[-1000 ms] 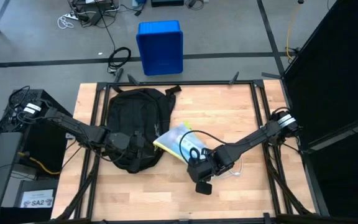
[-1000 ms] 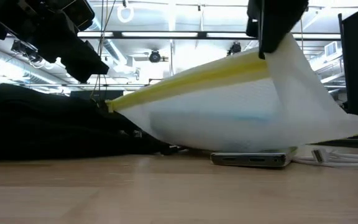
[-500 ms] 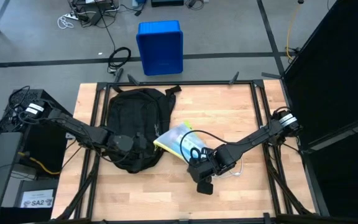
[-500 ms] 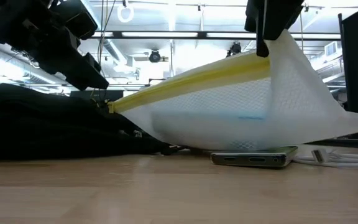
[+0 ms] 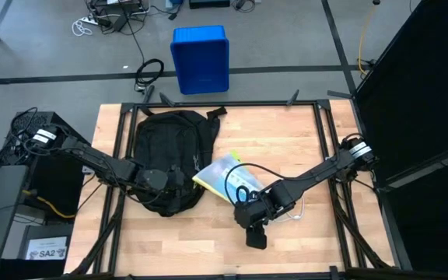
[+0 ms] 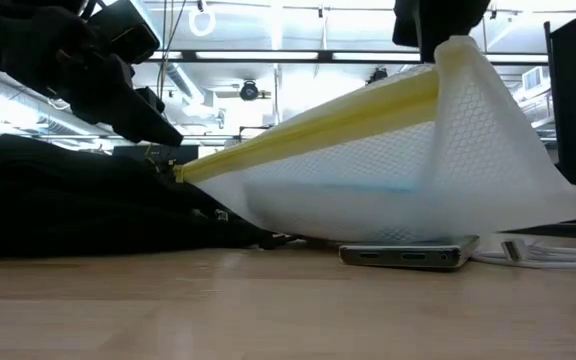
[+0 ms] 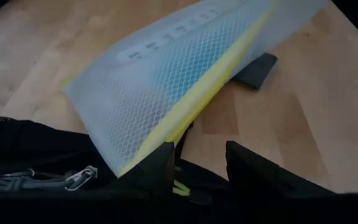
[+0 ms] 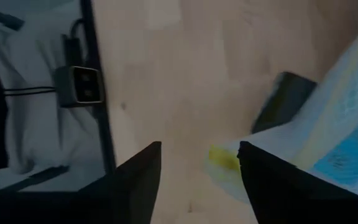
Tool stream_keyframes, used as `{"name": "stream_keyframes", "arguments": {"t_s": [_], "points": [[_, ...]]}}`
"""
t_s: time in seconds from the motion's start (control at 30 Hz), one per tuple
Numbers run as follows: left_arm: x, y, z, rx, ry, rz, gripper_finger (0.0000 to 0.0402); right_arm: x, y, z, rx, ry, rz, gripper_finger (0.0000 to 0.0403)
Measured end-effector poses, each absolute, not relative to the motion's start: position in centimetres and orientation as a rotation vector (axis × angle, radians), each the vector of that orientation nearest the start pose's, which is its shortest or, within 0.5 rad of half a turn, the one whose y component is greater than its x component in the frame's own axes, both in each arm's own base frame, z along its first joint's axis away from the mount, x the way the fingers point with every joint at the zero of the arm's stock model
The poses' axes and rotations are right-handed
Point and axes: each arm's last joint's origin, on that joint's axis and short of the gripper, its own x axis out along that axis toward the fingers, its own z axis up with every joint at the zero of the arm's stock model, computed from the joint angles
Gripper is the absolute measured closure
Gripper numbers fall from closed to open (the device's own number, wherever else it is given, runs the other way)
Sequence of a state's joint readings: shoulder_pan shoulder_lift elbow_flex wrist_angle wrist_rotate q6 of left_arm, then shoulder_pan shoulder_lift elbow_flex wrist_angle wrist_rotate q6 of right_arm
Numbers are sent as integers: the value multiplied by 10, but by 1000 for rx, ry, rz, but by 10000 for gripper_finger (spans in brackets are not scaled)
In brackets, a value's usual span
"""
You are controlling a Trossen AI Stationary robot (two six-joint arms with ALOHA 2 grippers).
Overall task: Unpack backpack
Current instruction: Open the zip lock bag
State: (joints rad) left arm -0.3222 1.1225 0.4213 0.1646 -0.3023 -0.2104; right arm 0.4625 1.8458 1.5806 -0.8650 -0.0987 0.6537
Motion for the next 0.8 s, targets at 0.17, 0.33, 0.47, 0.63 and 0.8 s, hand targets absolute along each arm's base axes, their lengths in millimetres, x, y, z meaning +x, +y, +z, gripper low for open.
{"name": "stream_keyframes", "arguments": {"t_s": [0.17,0.33,0.47,0.63,0.8], "points": [[205,-59,180,-40,511,34,273,345,176,268,340,1200,144,197],[205,-59,180,-40,512,35,273,349,179,262,189,1087,122,187],[205,-59,180,-40,513,35,273,352,179,264,147,1033,118,171],[205,-59,180,-39,514,35,273,362,183,271,139,896,151,141],[205,-59,180,-36,509,48,273,371,188,282,47,718,171,113]]}}
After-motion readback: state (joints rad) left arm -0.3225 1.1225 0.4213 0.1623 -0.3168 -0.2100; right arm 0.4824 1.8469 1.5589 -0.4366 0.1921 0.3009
